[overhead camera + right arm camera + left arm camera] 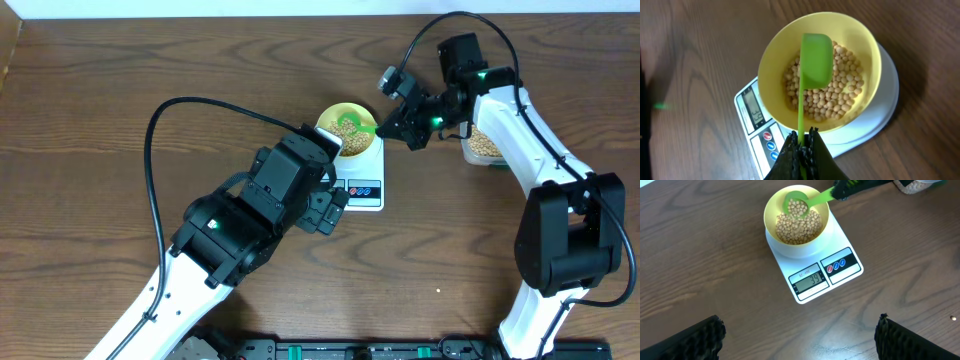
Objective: Scoop item into bowl and weigh 50g on scale
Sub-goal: 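Tip the scoop to pour soybeans into the yellow bowl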
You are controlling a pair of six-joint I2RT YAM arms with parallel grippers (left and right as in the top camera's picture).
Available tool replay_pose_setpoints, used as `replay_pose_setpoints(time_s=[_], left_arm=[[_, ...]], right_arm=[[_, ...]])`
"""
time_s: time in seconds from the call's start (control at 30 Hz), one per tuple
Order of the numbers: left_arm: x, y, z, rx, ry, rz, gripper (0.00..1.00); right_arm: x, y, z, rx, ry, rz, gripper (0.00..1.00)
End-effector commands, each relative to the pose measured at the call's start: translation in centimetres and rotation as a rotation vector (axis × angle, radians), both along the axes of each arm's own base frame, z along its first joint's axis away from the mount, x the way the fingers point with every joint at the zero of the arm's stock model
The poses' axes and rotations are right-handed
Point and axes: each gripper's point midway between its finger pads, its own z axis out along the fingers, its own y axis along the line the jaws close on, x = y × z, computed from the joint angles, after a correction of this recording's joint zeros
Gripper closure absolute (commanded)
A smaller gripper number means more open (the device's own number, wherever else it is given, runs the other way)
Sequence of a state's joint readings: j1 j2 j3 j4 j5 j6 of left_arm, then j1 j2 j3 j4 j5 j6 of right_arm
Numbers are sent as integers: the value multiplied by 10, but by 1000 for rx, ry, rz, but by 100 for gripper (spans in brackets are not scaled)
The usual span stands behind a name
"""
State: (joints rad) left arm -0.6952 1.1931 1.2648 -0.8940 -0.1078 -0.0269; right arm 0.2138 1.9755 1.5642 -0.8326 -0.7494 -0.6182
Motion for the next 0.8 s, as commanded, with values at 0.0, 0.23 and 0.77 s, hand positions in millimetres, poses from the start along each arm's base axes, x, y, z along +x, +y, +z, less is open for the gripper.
replay_pose_setpoints(time_s=[0.0,0.23,0.77], left_arm=[[1,3,4,-4,-9,17,2],[1,3,4,-4,-9,17,2],[1,3,4,-4,-9,17,2]], right_arm=[[5,2,18,-4,-68,14,99],[3,4,18,-5,-61,16,99],[3,3,25,-4,-65,16,99]])
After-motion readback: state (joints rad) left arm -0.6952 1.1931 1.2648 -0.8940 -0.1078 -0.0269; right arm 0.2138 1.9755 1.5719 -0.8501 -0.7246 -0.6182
